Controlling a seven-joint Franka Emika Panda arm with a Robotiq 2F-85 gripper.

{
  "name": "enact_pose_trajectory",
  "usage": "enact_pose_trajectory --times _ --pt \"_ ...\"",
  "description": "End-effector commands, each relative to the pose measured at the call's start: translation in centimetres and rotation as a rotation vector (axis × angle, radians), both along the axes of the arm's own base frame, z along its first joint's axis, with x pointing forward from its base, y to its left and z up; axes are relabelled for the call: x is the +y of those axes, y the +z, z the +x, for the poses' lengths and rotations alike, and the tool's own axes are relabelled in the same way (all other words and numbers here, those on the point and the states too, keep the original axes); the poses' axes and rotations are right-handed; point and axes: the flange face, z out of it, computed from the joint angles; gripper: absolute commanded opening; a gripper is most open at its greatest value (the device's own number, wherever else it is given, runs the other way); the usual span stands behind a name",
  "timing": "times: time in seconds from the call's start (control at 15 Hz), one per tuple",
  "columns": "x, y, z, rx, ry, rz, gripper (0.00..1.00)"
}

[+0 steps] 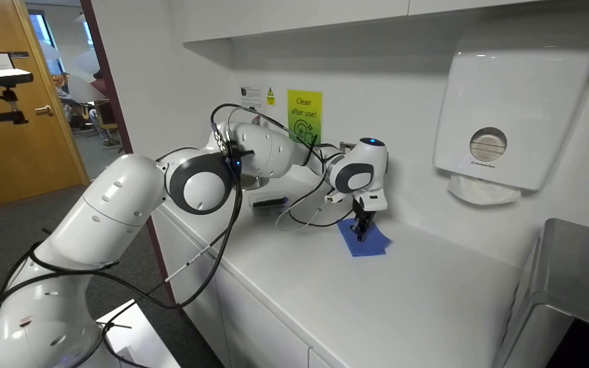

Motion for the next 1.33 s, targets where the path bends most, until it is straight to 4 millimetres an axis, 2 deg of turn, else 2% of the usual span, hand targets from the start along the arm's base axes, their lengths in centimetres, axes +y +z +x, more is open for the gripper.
enact_pose_trajectory --times 0.0,0.4,0.73,1.0,1.27 --pt "2.7 -0.5 0.8 0.027 0.025 0.027 0.0" --pt "7.4 -0.6 1.7 0.029 0.089 0.023 0.0" --pt "11.7 -1.3 1.7 0.045 0.153 0.029 0.0" --pt "14.3 -1.8 0.7 0.063 0.218 0.035 0.0" --pt "15.5 -1.9 -1.6 0.095 0.3 0.063 0.0"
